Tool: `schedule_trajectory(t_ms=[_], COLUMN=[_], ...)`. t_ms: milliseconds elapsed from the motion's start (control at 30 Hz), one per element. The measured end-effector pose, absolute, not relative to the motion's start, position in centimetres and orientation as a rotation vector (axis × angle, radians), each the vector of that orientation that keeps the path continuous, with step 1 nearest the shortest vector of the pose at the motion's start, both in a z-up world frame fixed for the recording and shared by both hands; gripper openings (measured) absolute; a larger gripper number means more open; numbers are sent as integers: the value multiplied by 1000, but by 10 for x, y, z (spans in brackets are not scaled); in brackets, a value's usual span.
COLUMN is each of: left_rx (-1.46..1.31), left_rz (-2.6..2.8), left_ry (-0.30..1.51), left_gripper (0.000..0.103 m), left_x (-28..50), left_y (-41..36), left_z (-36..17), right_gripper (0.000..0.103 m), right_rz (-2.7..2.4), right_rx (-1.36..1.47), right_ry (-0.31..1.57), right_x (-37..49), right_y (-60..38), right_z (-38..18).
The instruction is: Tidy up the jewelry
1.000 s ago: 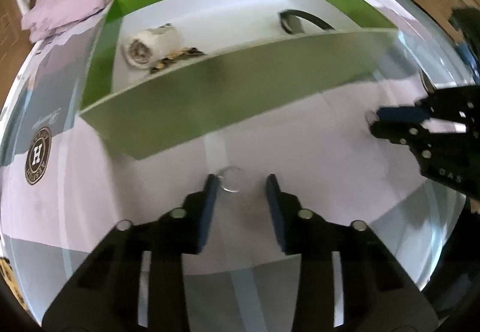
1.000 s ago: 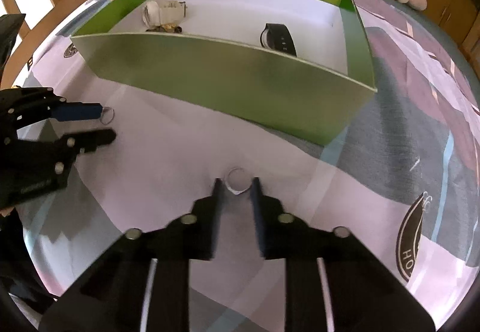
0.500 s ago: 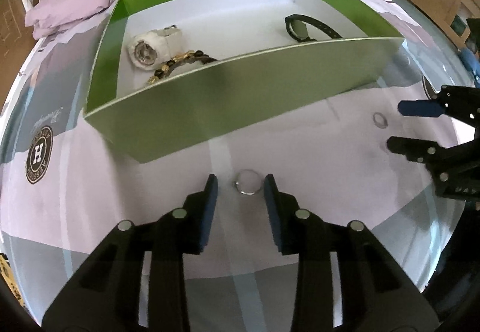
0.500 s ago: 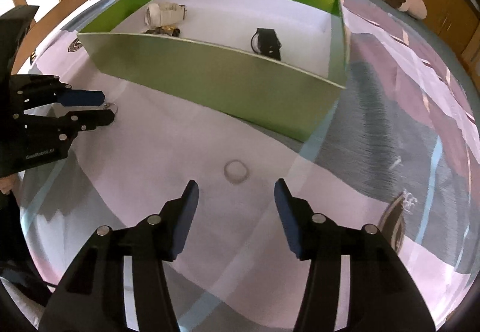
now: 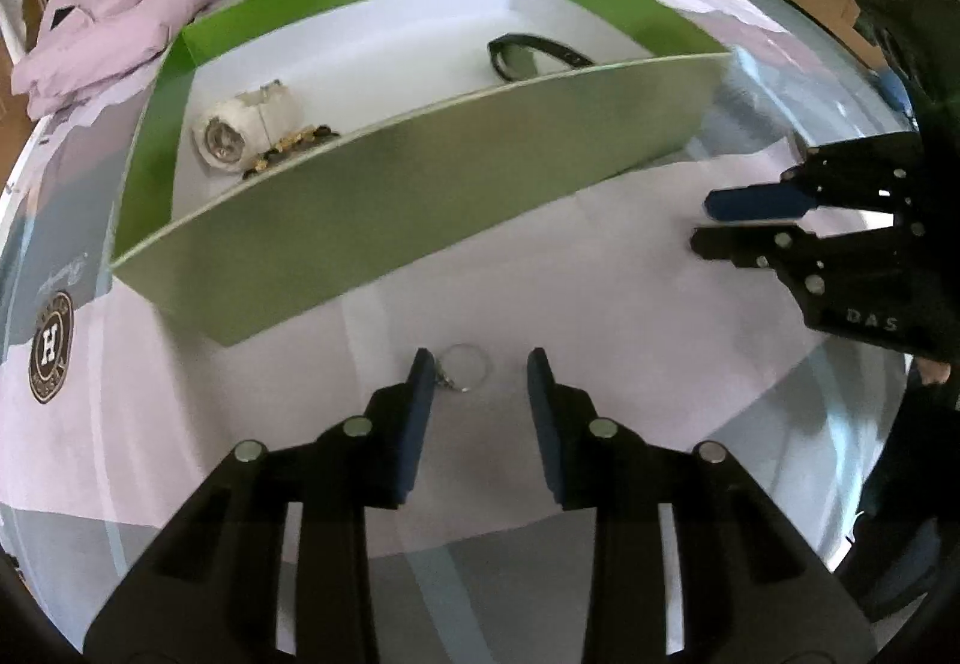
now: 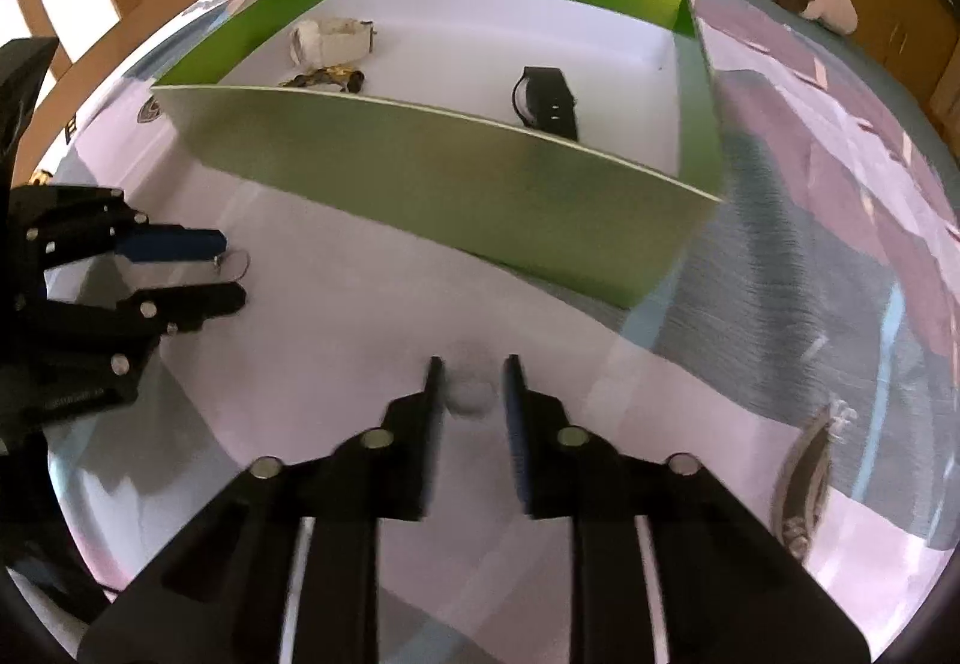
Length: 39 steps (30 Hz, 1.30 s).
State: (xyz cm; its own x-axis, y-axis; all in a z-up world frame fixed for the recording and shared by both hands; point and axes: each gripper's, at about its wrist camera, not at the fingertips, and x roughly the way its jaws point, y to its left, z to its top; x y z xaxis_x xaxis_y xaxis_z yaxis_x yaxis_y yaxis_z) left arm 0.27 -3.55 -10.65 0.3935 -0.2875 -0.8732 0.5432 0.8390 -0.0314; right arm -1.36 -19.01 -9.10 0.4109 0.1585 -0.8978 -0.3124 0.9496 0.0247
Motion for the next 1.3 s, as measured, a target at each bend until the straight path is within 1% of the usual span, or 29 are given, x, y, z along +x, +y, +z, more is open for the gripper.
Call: schedule_trajectory(t_ms=[33, 67, 167, 200, 233, 300, 333, 367, 433, 500, 567, 600, 633, 667, 800, 867, 933, 967, 1033, 1100, 1233, 1300], left_rx=[277, 275, 283, 293, 302, 311, 309, 306, 309, 310, 308, 308, 309, 312, 319, 322, 320, 320, 325, 329, 334, 333], left_rz=[-536, -536, -519, -511, -505, -502, -505, -504, -500, -500, -508, -512, -512, -509, -499, -493, -488, -485, -472, -467, -463, -461], left_ry=[1038, 1041, 1058, 1067, 1065, 1054, 1055, 1055, 1053, 1050, 1050, 1050, 1051, 1052, 1049, 1046, 1044, 1043, 1036, 1032, 1026, 1025], left_gripper=[32, 34, 35, 35, 36, 42, 43, 43, 44, 39, 39, 42, 44, 45, 45, 45, 45, 44, 40, 35, 30, 23], left_x=[2, 2, 4, 6, 6, 6, 6, 7, 7, 7, 4, 3, 3, 3, 4, 4, 3, 3, 2, 1, 1, 1], left_y=[-35, -34, -35, -38, -40, -43, -44, -45, -45, -45, -44, -43, -43, -43, -46, -48, -49, -49, -49, -50, -50, -49], left_z=[-105, -104, -110, -114, -116, -116, -116, -117, -117, -115, -114, -113, -113, -114, -116, -116, -117, -117, -116, -116, -116, -116], right_gripper=[57, 63, 64, 61, 55, 55, 55, 51, 30, 21, 21, 27, 43, 48, 49, 48, 39, 37, 28, 22, 18, 18], right_rz=[294, 286, 295, 288, 282, 272, 270, 273, 277, 274, 268, 262, 257, 262, 264, 260, 262, 263, 268, 277, 282, 281], right_rx=[-164, -173, -167, -162, -161, -163, -161, -159, -147, -119, -114, -124, -137, -140, -179, -179, -165, -164, -165, -165, -166, -167], right_ry=[1104, 1096, 1099, 1109, 1125, 1128, 1114, 1112, 1111, 1115, 1105, 1103, 1106, 1108, 1123, 1121, 1125, 1124, 1120, 1117, 1115, 1115], right_x=[-18, -21, -20, -18, -15, -14, -12, -9, -5, -3, -4, -6, -9, -11, -13, -12, -10, -10, -10, -9, -10, -10], right_y=[-194, -196, -198, -197, -196, -194, -192, -191, -190, -194, -198, -198, -198, -197, -188, -185, -185, -185, -184, -183, -184, -183], right_z=[-87, -85, -89, -94, -99, -104, -104, -106, -105, -102, -98, -97, -96, -96, -105, -105, -105, -104, -104, -104, -103, -103])
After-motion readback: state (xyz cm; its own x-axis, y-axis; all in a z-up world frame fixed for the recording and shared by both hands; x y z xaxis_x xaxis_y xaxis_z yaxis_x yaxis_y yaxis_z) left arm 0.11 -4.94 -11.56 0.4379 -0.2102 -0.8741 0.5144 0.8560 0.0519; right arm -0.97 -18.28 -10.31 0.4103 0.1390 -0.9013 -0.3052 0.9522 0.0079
